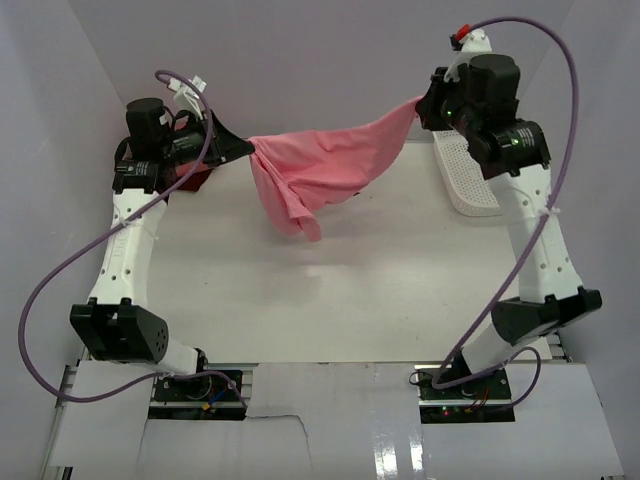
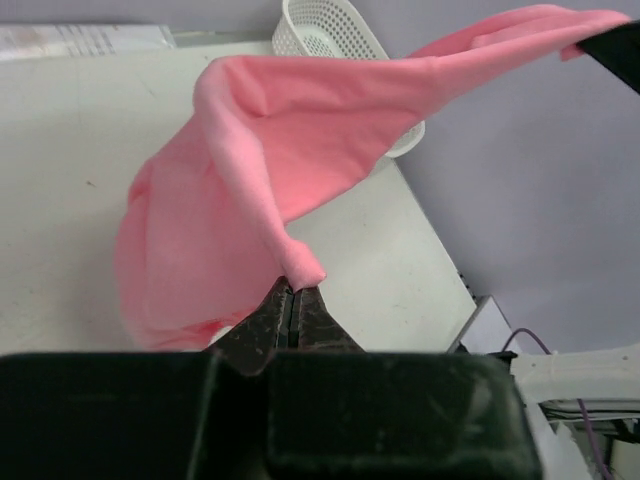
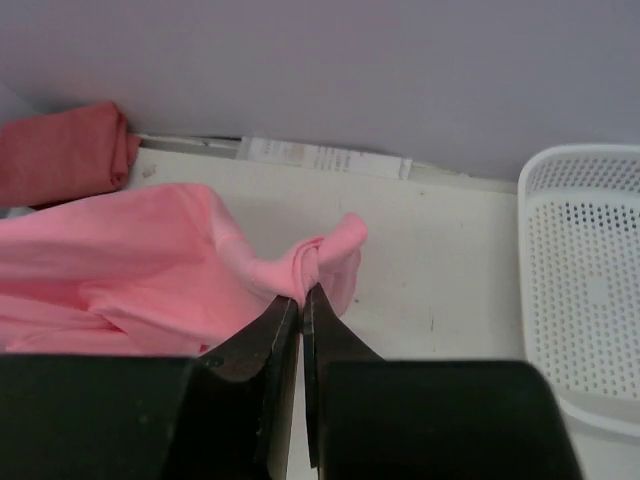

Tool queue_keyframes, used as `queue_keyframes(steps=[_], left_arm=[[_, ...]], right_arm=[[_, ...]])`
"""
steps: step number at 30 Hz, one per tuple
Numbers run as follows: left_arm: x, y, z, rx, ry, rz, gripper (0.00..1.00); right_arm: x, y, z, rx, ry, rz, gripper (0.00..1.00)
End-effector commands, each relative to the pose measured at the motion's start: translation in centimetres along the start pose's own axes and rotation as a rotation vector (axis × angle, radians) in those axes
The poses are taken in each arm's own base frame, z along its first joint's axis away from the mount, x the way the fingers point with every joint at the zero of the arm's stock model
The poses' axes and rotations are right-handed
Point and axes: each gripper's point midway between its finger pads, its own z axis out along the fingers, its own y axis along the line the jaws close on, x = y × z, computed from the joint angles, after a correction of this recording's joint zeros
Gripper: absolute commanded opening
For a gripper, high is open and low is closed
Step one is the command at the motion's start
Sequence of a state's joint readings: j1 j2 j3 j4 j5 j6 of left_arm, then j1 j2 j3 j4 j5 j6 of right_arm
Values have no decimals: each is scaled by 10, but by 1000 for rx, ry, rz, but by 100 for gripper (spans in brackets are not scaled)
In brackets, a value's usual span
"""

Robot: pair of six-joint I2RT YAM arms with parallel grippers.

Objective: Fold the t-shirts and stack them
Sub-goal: Flatten out the tshirt

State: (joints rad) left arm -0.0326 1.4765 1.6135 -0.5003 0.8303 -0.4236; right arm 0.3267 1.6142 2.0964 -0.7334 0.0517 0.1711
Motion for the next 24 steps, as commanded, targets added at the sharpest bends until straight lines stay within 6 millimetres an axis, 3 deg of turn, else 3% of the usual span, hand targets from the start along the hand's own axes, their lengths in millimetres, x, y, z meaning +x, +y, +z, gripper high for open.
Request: queue_keyframes(steps=[1, 2, 3, 4, 5, 7, 10, 16, 20, 23, 24], left_arm=[[-33, -44, -40, -20, -141, 193, 0], [-37, -53, -52, -48, -183, 222, 1], [-31, -49, -55, -69, -186, 218, 3], [-28, -49, -58, -84, -193, 226, 5], [-27, -54, -67, -97, -214, 242, 9], [-9, -43, -65, -114, -189, 220, 13], [15, -32, -63, -113, -146, 186, 18], [58, -19, -55, -71, -43, 108, 19], [72, -11, -51, -76, -10, 78, 22], [77, 4, -43, -101, 20, 42, 22], [78, 8, -40, -108, 30, 34, 22]], right_arm=[[-64, 11, -84, -52, -270, -61, 8], [-85, 10, -101, -41, -388, -63, 8], [-75, -3, -105, 24, -402, -59, 8], [-92, -7, -146, 46, -505, -53, 8], [-97, -12, -159, 76, -537, -48, 8], [-111, -15, -188, 107, -583, -55, 8], [-110, -10, -197, 83, -542, -68, 8], [-99, -8, -196, 66, -519, -54, 8], [-95, -5, -184, 49, -480, -41, 8], [-79, 1, -150, 13, -378, -43, 8], [-70, 2, -130, 3, -331, -36, 8]])
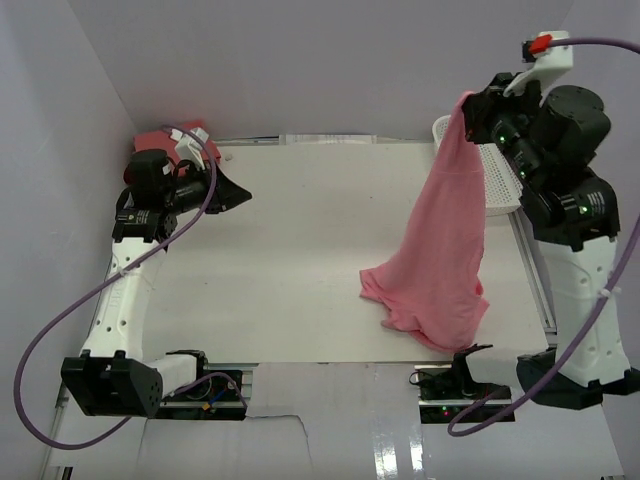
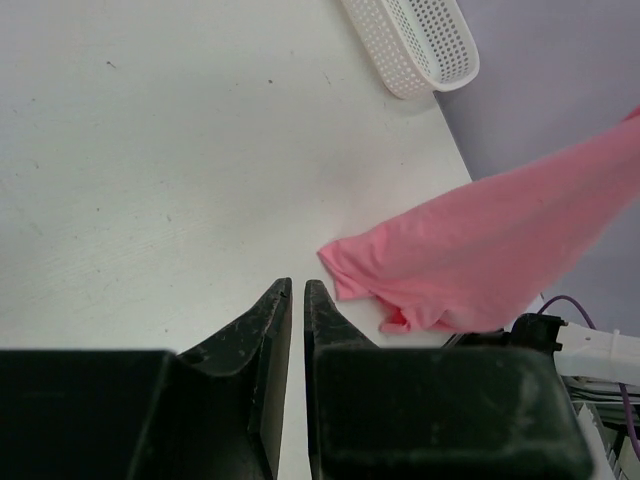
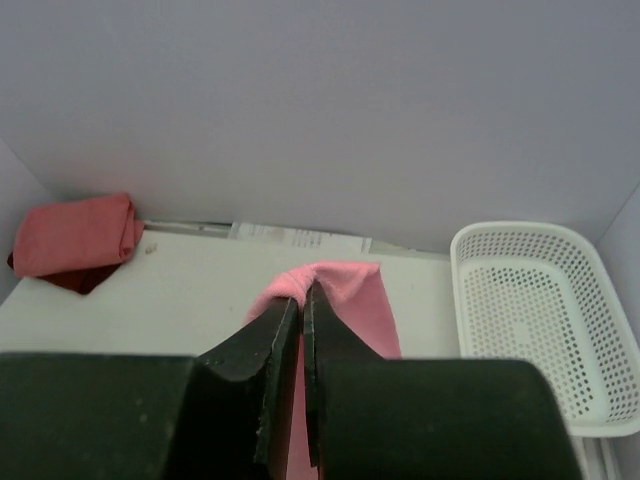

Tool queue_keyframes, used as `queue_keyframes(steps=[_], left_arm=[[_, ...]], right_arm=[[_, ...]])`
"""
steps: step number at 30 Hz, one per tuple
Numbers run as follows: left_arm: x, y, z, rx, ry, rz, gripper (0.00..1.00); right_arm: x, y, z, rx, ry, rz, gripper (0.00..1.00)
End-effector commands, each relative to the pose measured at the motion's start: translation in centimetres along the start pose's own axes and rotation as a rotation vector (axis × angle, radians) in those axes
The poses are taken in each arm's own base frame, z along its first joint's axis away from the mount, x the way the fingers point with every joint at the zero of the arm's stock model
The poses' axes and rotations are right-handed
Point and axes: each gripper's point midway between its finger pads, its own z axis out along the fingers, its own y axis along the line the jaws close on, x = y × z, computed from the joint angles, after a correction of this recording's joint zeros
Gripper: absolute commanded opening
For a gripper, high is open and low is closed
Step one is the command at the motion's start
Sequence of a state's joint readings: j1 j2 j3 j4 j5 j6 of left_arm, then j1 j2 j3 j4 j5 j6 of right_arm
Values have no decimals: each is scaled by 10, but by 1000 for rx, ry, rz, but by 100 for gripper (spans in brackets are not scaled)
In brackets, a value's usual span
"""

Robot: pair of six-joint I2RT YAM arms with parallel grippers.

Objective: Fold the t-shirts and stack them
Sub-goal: Flatten out the tshirt

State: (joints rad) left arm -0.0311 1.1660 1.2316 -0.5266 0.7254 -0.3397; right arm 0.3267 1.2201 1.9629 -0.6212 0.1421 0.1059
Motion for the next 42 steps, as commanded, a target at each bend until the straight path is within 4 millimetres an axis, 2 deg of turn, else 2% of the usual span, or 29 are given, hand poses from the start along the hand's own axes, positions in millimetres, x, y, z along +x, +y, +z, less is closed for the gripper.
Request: queue_keyframes(steps=[1, 2, 3, 6, 7, 8, 9, 10, 11, 12, 14, 15, 16, 17, 18, 19, 20, 22, 24, 25, 26, 28, 29, 30, 34, 37, 40, 42], left_arm=[[0, 4, 9, 15, 34, -6, 21], [-5, 3, 11, 18, 36, -5, 21], [-6, 4, 13, 19, 45, -11, 21], [-2, 3, 23, 43, 89, -30, 25], [2, 1, 26, 50, 99, -27, 27], [5, 4, 29, 36, 106, -27, 33], [18, 2, 36, 42, 136, -29, 35], [22, 1, 41, 43, 141, -26, 35], [32, -3, 50, 48, 167, -30, 37], [43, -1, 56, 49, 191, -44, 37], [56, -9, 71, 73, 217, -45, 39], [64, -4, 81, 64, 236, -54, 41], [63, -5, 88, 77, 229, -49, 42], [66, -8, 94, 85, 237, -64, 43], [67, -9, 99, 102, 241, -70, 51], [59, -16, 103, 134, 212, -51, 57], [58, -26, 105, 163, 209, -51, 63], [54, -44, 107, 221, 189, -15, 75], [55, -55, 107, 257, 183, 3, 78], [54, -63, 106, 297, 174, 19, 79], [61, -66, 108, 314, 190, 15, 79], [64, -71, 109, 329, 190, 28, 79], [71, -75, 111, 339, 202, 35, 79], [74, -76, 113, 342, 202, 42, 79], [87, -90, 122, 385, 212, 83, 80], [97, -91, 128, 389, 229, 118, 80], [117, -99, 128, 398, 274, 149, 80], [122, -95, 130, 334, 277, 181, 80]], right_arm=[[22, 10, 27, -47, 74, 26, 8], [34, 16, 38, -75, 110, 34, 8], [38, 18, 41, -86, 122, 35, 8], [42, 31, 57, -157, 144, 40, 8], [40, 35, 63, -177, 149, 41, 8], [47, 44, 62, -221, 199, 45, 8], [36, 53, 75, -264, 191, 47, 8], [37, 60, 79, -301, 210, 53, 8], [49, 73, 86, -377, 258, 74, 8], [42, 81, 84, -417, 241, 83, 8], [43, 97, 79, -514, 247, 121, 8], [31, 104, 72, -557, 204, 123, 8], [31, 108, 68, -585, 204, 126, 8], [17, 111, 52, -616, 168, 110, 8], [6, 111, 43, -617, 134, 92, 8], [-5, 108, 32, -610, 99, 74, 8], [-23, 98, 13, -546, 38, 48, 8], [-34, 80, -5, -471, 0, 48, 8], [-27, 72, -2, -448, 29, 54, 8], [-13, 66, 2, -419, 81, 66, 8], [5, 61, 13, -393, 134, 73, 8], [24, 54, 21, -360, 188, 80, 8], [27, 55, 22, -367, 189, 82, 8], [41, 55, 26, -375, 220, 95, 8], [46, 57, 35, -384, 224, 102, 8], [50, 59, 42, -397, 241, 109, 8], [54, 58, 47, -394, 251, 113, 8], [58, 56, 51, -382, 262, 118, 8]])
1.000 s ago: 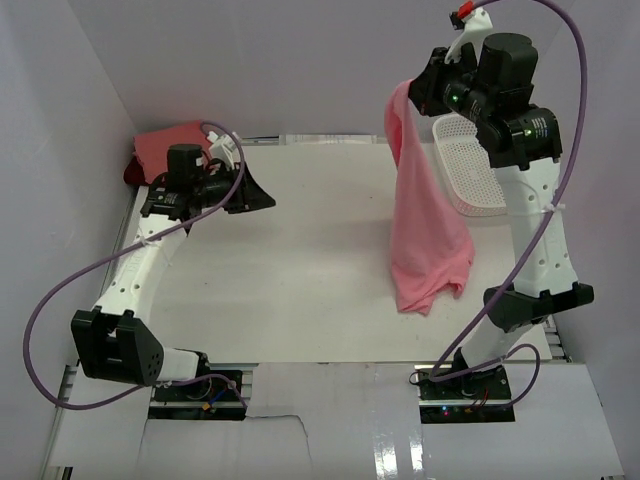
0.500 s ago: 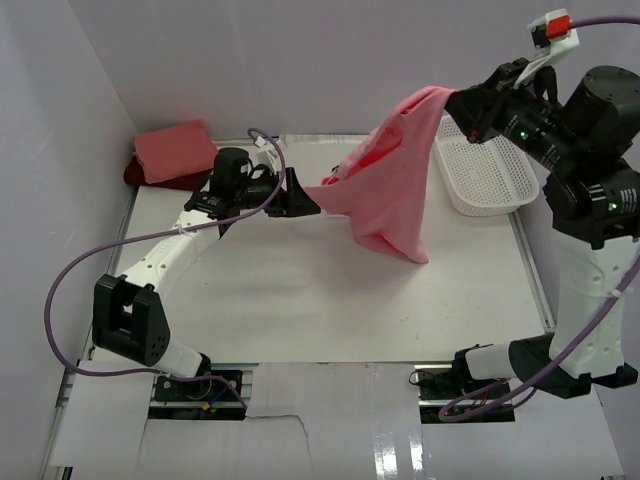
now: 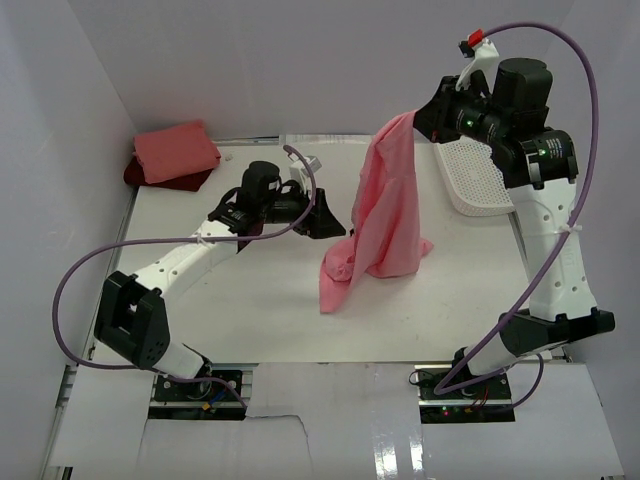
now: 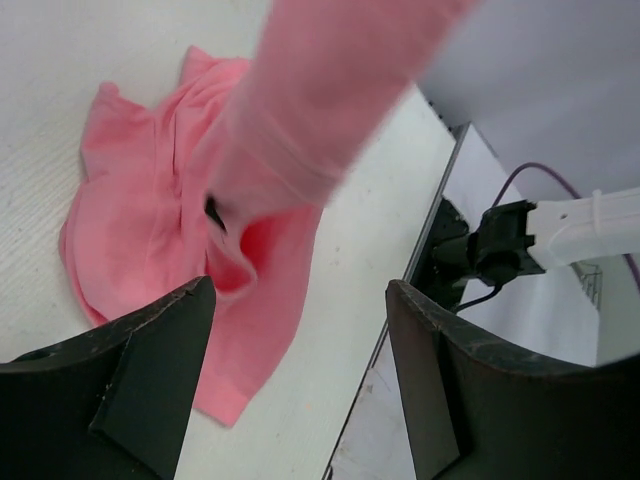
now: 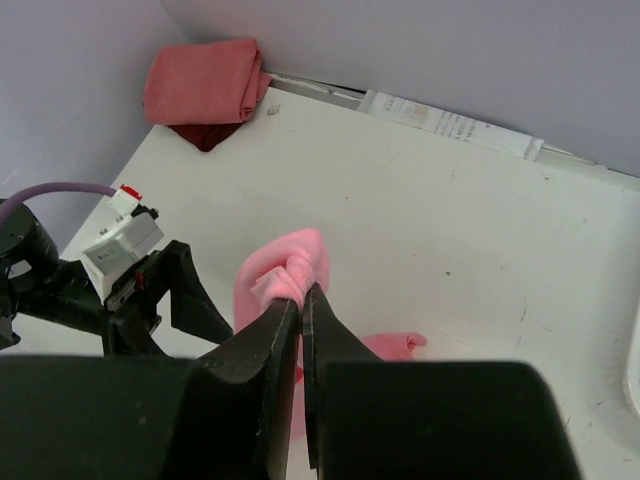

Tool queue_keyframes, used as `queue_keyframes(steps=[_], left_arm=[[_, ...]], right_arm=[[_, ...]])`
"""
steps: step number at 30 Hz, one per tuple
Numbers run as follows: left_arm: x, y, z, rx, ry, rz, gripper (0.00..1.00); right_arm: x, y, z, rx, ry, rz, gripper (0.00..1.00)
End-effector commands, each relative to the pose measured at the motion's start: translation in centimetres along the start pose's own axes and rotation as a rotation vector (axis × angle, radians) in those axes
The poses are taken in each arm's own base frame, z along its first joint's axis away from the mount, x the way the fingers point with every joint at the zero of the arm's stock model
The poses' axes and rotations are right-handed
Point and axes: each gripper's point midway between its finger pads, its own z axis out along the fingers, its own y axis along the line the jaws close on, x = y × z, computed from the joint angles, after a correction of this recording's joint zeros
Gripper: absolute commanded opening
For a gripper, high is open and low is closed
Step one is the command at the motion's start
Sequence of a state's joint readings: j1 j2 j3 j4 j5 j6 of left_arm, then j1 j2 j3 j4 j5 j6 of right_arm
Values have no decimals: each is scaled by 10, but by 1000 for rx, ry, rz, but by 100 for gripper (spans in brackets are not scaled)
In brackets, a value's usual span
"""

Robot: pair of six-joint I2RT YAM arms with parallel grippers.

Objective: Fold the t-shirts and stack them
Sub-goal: Flatten out the tshirt

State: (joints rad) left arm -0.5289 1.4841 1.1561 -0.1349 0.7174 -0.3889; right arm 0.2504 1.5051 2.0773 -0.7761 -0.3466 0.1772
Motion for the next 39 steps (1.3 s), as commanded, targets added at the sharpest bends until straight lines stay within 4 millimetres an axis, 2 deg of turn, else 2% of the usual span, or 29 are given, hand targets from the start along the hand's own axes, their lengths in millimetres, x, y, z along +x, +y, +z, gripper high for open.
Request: queue_keyframes(steps=[1, 3, 5, 6, 7, 11, 14, 16, 20, 26, 28, 31, 36, 39], left_arm=[[15, -5, 3, -72, 48, 76, 80], [25, 3, -3, -180, 86, 115, 80], [41, -2, -2, -216, 137, 168, 80], [50, 7, -6, -294, 161, 181, 80], [67, 1, -3, -307, 204, 210, 80], [115, 14, 3, -448, 327, 296, 80], [142, 18, 6, -535, 376, 360, 80], [153, 15, 8, -586, 384, 419, 80], [165, 28, 4, -648, 405, 435, 80], [171, 33, 19, -625, 426, 466, 78], [179, 37, 23, -612, 452, 477, 77], [191, 34, 28, -555, 497, 483, 73], [191, 29, 32, -512, 510, 509, 71], [195, 33, 33, -517, 531, 515, 70]], right_arm=[[-33, 14, -22, -17, -109, -37, 8], [-27, 8, -11, -6, -78, -24, 8], [-24, 3, -3, -5, -62, -16, 8], [-22, 2, 0, -4, -58, -13, 8], [-23, 2, 1, -5, -62, -14, 8], [-17, -2, 9, -10, -52, -3, 8], [-16, -2, 10, -10, -51, 0, 8], [-13, -3, 12, -14, -49, 3, 8], [-10, -2, 14, -27, -44, 3, 8], [-6, 0, 16, -44, -37, 1, 8], [-5, 0, 17, -47, -37, 1, 8], [-5, 1, 18, -55, -36, 3, 8], [-3, 1, 20, -62, -31, 7, 8], [-2, 0, 21, -61, -28, 6, 8]])
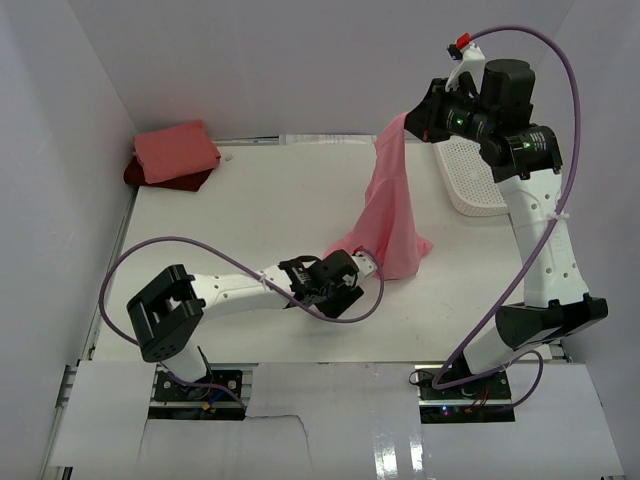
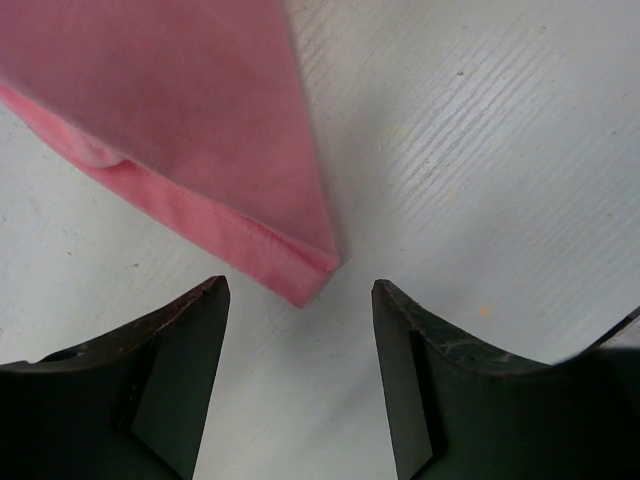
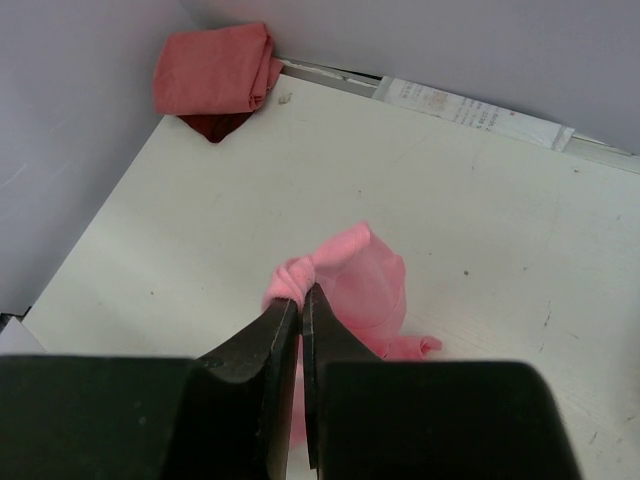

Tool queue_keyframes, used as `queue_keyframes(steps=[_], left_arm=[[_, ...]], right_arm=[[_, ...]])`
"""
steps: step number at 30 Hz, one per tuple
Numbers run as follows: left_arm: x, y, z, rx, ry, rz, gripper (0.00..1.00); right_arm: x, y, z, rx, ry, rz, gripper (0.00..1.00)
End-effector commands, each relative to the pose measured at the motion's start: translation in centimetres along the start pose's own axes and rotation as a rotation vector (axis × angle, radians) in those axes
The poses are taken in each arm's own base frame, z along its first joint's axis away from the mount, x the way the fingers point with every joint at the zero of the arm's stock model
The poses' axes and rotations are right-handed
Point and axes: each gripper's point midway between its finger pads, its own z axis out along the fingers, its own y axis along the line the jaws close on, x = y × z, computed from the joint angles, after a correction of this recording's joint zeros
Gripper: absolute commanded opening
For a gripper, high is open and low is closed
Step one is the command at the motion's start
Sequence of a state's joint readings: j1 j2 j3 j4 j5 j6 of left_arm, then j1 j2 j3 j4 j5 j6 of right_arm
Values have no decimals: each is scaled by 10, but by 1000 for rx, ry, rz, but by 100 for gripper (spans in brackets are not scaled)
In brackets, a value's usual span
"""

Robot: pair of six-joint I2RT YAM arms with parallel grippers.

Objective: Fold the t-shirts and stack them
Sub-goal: Flatten out the tshirt

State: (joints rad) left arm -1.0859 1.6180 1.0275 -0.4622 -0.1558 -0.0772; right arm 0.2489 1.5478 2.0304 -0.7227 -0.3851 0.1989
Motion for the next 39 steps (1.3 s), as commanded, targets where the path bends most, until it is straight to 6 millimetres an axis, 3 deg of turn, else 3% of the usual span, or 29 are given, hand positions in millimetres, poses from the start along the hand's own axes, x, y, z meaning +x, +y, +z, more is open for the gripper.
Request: queue_keyframes(steps=[1, 11, 17, 23, 24, 25, 27, 29, 32, 33, 35, 36, 37, 38, 39], left_arm=[[-9, -6, 2, 32, -21, 26, 70], [12, -10, 31, 30, 87, 31, 63], [19, -6, 40, 28, 122, 19, 48], [21, -5, 42, 56, 139, -7, 26], [22, -5, 41, 58, 142, -7, 20], [19, -2, 39, 41, 138, -11, 0], [13, 3, 33, 14, 123, -26, 0], [-6, 14, 16, -35, 68, -50, 0], [-32, 37, -17, -27, 3, -154, 0], [-58, 63, -48, -30, -100, -233, 0], [-68, 90, -82, -8, -160, -334, 0], [-83, 126, -113, -34, -242, -419, 0], [-85, 144, -126, -59, -255, -465, 0], [-72, 170, -138, -121, -227, -538, 0], [-83, 186, -156, -155, -268, -558, 0]], right_arm=[[-17, 8, -5, -33, -66, -32, 8], [-12, 8, -6, -32, -61, -36, 8], [-11, 8, -7, -35, -60, -36, 8], [-8, 8, -8, -31, -57, -37, 8], [-9, 7, -8, -30, -58, -36, 8], [-7, 7, -7, -29, -54, -34, 8], [-4, 4, -2, -28, -42, -25, 8], [2, 0, 2, -20, -24, -7, 8], [20, -23, 16, 70, 30, 33, 8], [31, -42, 22, 141, 58, 52, 8], [42, -65, 26, 247, 83, 91, 8], [50, -87, 27, 340, 97, 109, 8], [51, -95, 28, 376, 94, 120, 8], [54, -105, 32, 414, 99, 150, 8], [47, -112, 31, 447, 79, 150, 8]])
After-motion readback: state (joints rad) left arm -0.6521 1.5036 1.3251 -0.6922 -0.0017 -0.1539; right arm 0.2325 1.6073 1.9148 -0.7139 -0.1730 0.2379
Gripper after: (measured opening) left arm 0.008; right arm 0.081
